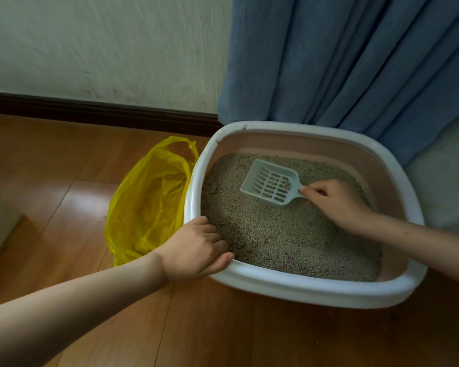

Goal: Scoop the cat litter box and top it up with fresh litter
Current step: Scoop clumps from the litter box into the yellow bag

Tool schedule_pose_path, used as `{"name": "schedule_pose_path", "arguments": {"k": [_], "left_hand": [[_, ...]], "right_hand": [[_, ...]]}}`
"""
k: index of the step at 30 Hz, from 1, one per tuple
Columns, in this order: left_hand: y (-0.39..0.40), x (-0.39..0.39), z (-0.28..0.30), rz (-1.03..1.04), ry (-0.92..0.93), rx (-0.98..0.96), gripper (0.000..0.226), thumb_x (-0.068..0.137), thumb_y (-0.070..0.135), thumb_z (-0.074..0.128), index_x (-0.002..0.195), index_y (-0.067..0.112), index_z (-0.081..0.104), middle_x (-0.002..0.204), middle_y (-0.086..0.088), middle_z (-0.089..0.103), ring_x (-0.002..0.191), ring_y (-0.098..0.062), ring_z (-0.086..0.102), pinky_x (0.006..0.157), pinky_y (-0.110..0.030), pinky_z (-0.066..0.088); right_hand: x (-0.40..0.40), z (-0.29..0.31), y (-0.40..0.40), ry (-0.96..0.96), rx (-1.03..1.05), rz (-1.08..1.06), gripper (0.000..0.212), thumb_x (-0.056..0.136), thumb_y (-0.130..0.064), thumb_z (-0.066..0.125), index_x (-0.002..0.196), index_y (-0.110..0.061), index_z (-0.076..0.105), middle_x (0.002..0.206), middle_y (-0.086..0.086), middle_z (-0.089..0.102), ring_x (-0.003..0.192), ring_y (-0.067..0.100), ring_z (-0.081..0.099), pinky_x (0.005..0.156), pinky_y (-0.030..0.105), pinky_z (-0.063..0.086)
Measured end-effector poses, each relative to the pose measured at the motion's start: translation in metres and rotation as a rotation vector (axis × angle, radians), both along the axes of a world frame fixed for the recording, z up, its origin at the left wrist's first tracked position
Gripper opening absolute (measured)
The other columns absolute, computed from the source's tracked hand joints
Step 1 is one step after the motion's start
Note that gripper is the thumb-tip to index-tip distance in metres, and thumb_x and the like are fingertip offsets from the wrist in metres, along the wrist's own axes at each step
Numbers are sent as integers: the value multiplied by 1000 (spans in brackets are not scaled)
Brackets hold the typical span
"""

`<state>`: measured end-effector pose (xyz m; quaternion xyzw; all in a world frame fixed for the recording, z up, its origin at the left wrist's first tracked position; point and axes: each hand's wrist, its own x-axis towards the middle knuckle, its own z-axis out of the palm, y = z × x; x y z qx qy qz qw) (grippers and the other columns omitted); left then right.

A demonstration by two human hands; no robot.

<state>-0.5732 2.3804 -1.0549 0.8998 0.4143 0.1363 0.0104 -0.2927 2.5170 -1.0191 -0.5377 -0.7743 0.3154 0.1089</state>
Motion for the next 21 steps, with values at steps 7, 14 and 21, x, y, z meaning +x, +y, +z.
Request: {"name": "schedule_pose_path", "arguments": {"k": [7, 14, 21], "left_hand": [[-4, -7, 8, -80, 38, -67, 37, 104, 37, 29, 82, 18, 52, 78, -1, 55, 74, -23, 49, 73, -34, 38], [-7, -17, 11, -124, 73, -53, 28, 102, 37, 37, 88, 17, 50, 84, -1, 51, 78, -22, 47, 80, -31, 34], [-5, -18, 8, -140, 45, -53, 27, 96, 43, 48, 86, 19, 52, 82, 2, 50, 76, -20, 46, 78, -30, 32]], "right_hand": [[12, 7, 11, -241, -4, 125, 27, 97, -38, 49, 84, -26, 70, 57, 3, 59, 44, 12, 41, 43, 25, 30], [50, 22, 64, -456, 1, 118, 39, 95, -37, 52, 77, -9, 72, 61, 10, 59, 51, 18, 47, 51, 29, 33], [77, 36, 109, -703, 64, 85, 32, 92, -39, 56, 83, -14, 74, 82, 6, 70, 72, 18, 63, 66, 33, 50]]}}
